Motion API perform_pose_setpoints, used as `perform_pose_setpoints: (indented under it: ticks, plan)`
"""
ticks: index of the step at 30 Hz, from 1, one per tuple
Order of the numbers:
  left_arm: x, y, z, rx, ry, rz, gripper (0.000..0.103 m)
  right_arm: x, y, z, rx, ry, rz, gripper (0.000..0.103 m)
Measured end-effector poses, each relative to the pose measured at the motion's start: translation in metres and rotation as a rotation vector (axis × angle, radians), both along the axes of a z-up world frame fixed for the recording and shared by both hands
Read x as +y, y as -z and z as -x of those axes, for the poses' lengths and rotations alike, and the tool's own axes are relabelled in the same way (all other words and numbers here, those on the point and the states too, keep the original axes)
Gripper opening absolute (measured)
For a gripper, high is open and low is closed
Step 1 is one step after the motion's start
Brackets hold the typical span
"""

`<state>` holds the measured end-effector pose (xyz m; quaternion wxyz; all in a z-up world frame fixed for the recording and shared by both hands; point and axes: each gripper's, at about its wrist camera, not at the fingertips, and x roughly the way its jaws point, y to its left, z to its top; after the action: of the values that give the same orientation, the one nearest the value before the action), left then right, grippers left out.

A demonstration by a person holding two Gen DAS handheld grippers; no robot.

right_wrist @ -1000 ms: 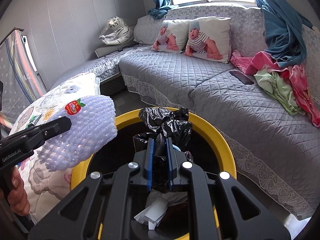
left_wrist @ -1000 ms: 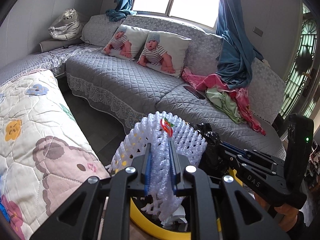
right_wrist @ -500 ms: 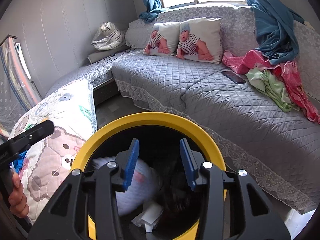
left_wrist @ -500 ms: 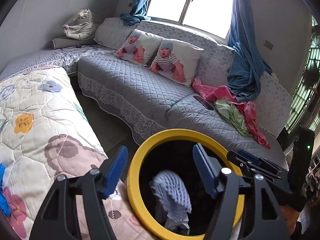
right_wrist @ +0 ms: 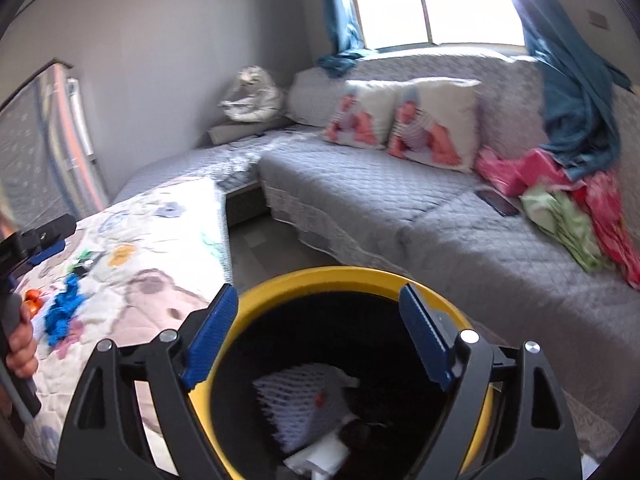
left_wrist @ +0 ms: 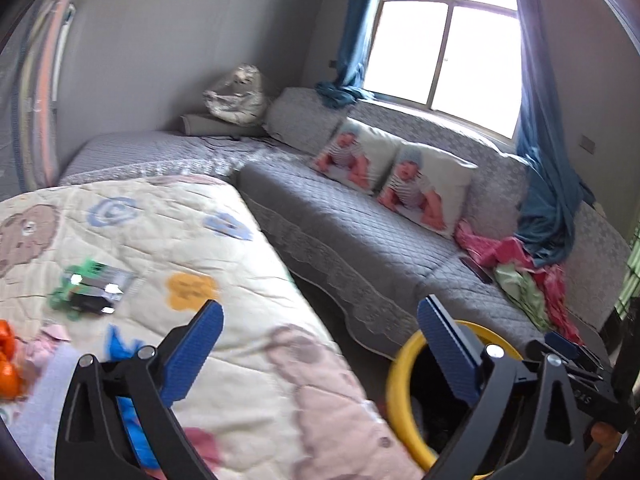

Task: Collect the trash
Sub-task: 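Move both grippers back over the trash on the bed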

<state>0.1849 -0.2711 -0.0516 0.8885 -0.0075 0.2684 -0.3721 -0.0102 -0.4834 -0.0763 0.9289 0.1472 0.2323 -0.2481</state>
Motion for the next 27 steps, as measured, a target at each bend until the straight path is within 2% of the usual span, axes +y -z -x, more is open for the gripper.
perform_pose_setpoints:
  ticks: [10,19,23,27]
  plan:
    - [0.122,-0.008,-0.041,-0.059,-0.235,-0.04,0.095,0.085,-0.022,-0.081,-0.056,-0.273,0.029,0.082]
    - [0.23,0.008,-0.056,-0.041,-0.416,-0.093,0.095,0.185,-0.026,-0.153,-0.04,-0.535,0.057,0.082]
    - [0.258,0.017,-0.047,-0.015,-0.429,-0.095,0.095,0.209,-0.022,-0.172,-0.012,-0.62,0.031,0.082]
    - [0.268,0.022,-0.029,-0.028,-0.382,-0.104,0.095,0.223,-0.019,-0.187,0.021,-0.664,0.029,0.082]
